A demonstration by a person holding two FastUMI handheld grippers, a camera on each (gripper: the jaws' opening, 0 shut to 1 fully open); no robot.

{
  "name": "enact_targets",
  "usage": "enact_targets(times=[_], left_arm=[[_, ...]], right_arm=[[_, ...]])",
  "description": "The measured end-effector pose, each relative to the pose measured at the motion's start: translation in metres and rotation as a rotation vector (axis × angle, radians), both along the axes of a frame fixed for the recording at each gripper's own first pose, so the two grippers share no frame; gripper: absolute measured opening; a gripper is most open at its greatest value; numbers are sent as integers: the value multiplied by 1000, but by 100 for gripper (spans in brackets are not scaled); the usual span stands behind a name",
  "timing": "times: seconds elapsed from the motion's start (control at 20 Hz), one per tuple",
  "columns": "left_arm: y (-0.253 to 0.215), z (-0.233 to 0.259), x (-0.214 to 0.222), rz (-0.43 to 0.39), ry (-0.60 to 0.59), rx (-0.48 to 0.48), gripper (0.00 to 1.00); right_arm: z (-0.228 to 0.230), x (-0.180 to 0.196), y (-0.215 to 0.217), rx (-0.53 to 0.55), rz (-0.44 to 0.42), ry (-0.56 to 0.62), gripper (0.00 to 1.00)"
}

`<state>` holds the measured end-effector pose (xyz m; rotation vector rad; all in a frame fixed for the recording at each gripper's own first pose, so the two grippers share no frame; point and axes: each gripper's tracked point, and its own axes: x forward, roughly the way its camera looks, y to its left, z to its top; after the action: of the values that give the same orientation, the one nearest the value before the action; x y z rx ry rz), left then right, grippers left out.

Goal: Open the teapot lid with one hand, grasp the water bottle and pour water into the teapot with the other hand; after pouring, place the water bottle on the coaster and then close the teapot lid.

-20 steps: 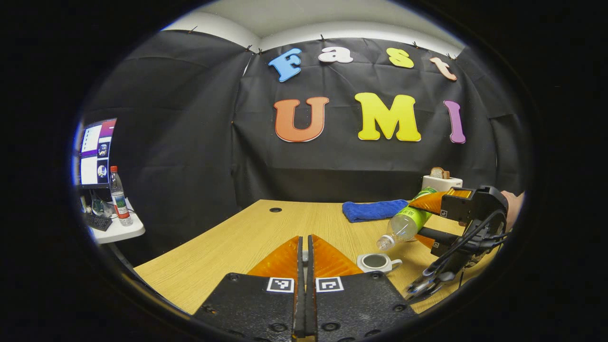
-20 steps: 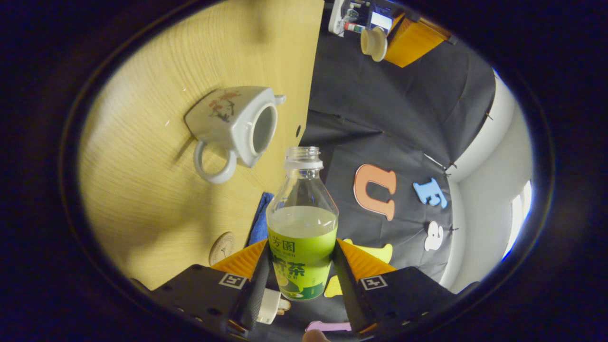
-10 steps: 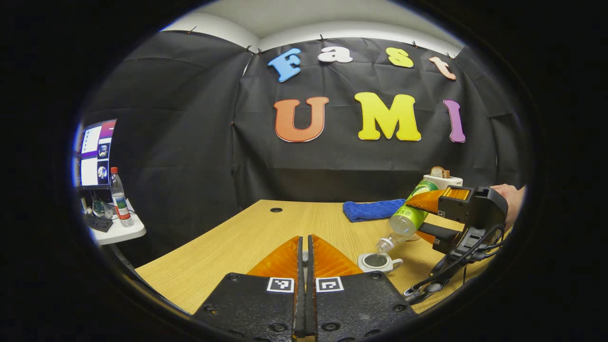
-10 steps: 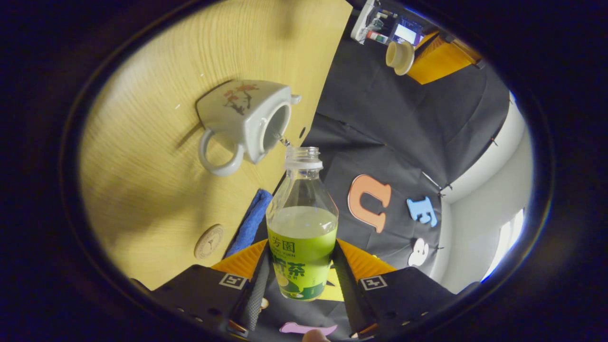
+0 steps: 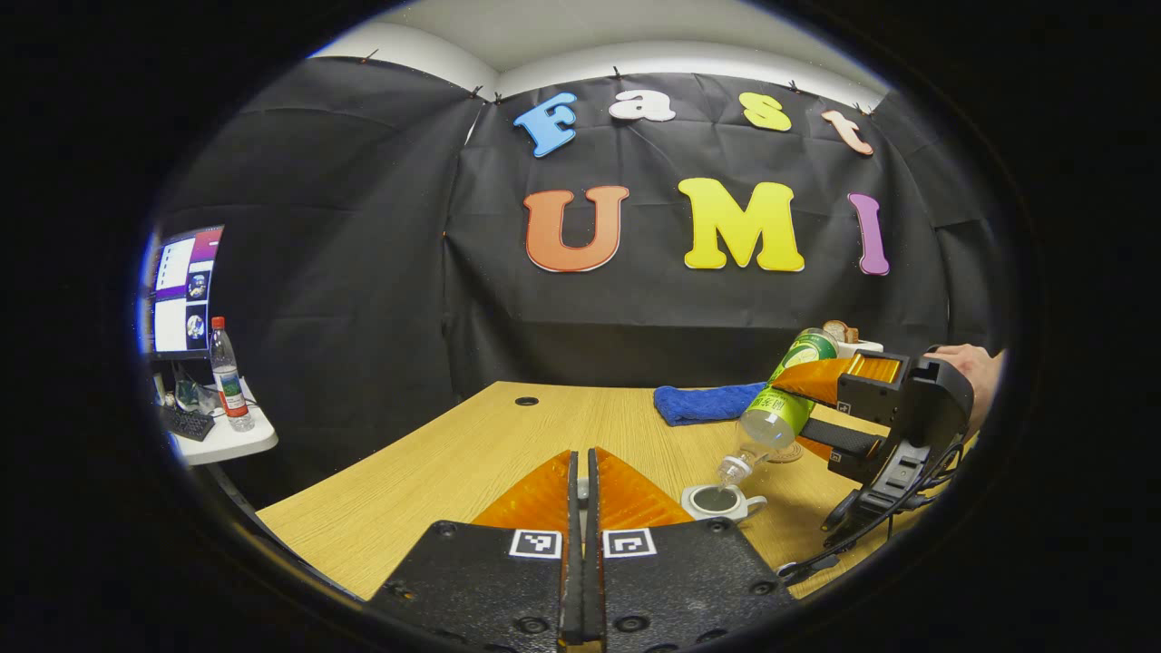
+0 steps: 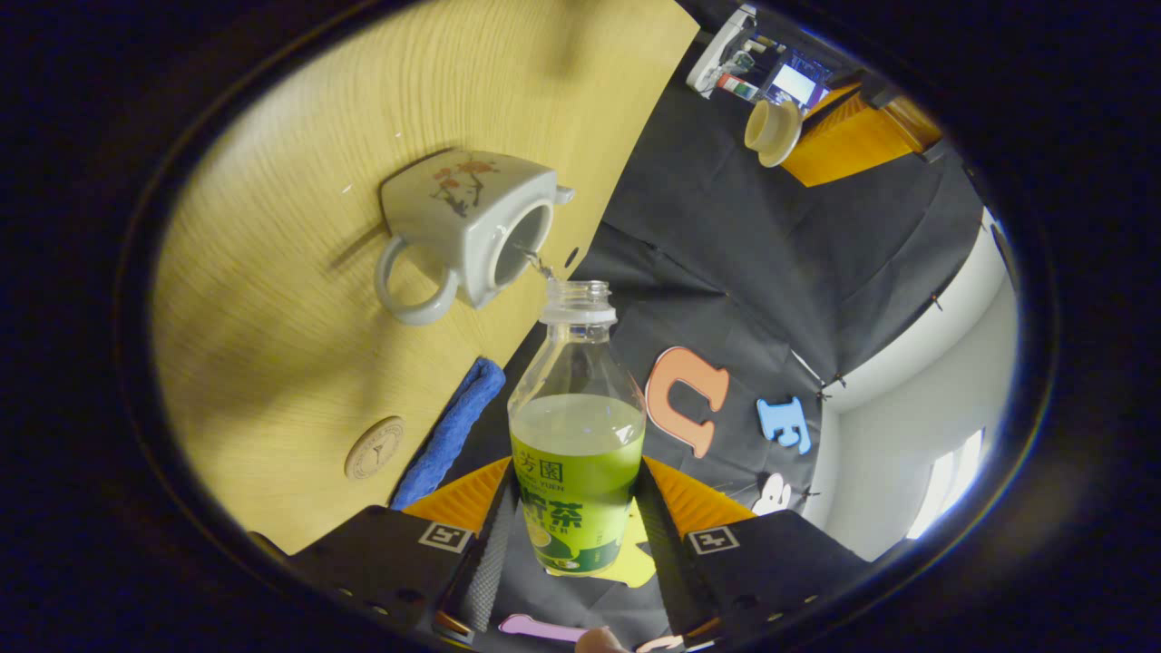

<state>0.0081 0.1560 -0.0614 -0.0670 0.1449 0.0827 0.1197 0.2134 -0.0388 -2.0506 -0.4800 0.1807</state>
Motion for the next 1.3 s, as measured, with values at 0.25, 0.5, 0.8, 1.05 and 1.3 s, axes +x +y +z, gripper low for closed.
enact_targets(times=[0.25,0.5,0.8,1.05,1.3], left_arm=[[-1,0,-1,-4,-1,3,3],[0,0,1,0,-3,4,2],[-1,1,0,-2,-3,7,2],[-2,2,0,-3,-7,9,3],[0,4,-1,0,-13,10,2]], right_arm=[[3,-1,2,-27,11,-20,71],[4,-1,4,-38,14,-29,71],[5,-1,3,-47,21,-39,71],[5,-2,3,-46,24,-40,71],[4,0,-2,38,14,10,72]])
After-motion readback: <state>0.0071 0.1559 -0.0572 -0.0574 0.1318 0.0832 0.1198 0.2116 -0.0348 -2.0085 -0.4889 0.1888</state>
